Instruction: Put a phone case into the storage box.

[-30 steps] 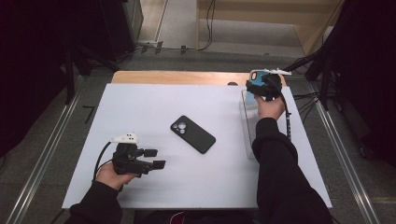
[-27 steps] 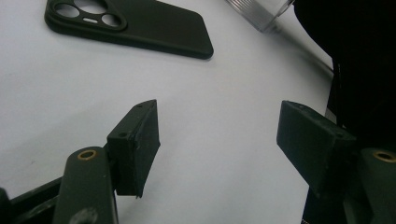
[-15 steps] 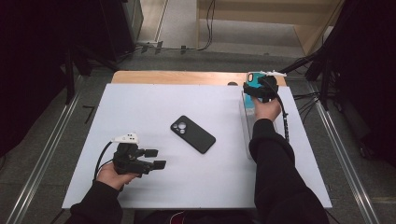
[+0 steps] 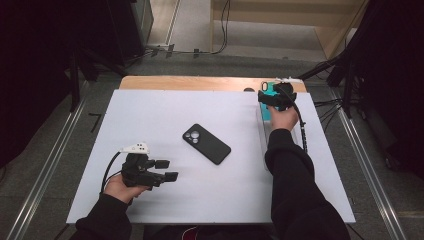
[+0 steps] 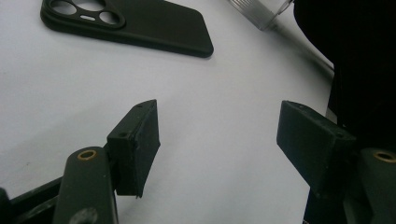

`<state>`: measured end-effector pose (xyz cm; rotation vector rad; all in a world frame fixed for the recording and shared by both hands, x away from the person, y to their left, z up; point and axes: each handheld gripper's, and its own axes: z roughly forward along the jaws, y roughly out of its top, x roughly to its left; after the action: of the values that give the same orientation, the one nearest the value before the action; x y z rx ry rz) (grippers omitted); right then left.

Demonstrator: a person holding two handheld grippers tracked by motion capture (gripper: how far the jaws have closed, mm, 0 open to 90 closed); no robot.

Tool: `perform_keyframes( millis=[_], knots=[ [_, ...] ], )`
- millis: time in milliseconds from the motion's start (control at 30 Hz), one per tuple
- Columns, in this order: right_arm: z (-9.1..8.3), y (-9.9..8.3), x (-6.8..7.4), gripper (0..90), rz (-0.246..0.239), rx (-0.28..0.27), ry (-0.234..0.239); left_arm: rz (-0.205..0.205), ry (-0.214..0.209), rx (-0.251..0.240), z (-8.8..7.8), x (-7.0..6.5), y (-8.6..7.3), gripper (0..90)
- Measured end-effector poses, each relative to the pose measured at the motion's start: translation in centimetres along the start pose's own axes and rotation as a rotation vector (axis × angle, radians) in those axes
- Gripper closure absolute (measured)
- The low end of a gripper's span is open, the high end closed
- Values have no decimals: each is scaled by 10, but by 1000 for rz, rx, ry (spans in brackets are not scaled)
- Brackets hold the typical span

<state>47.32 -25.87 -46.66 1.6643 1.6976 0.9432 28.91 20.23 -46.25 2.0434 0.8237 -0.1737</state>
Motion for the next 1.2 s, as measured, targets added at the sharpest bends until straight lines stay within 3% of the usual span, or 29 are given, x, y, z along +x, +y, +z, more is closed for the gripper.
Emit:
perform_keyframes(
  millis=[667, 800, 867, 1200],
  knots=[
    [-1, 1, -5, 89, 17, -4, 30, 4, 2, -2, -1, 0, 0, 302],
    [-2, 2, -5, 8, 17, -12, 17, 2, 3, -1, -1, 1, 0, 302],
    [-3, 3, -5, 8, 17, -5, 34, 2, 3, -1, -1, 1, 0, 302],
    [-22, 13, -6, 8, 7, 15, 58, -5, 7, -4, -1, 1, 0, 302]
  ],
)
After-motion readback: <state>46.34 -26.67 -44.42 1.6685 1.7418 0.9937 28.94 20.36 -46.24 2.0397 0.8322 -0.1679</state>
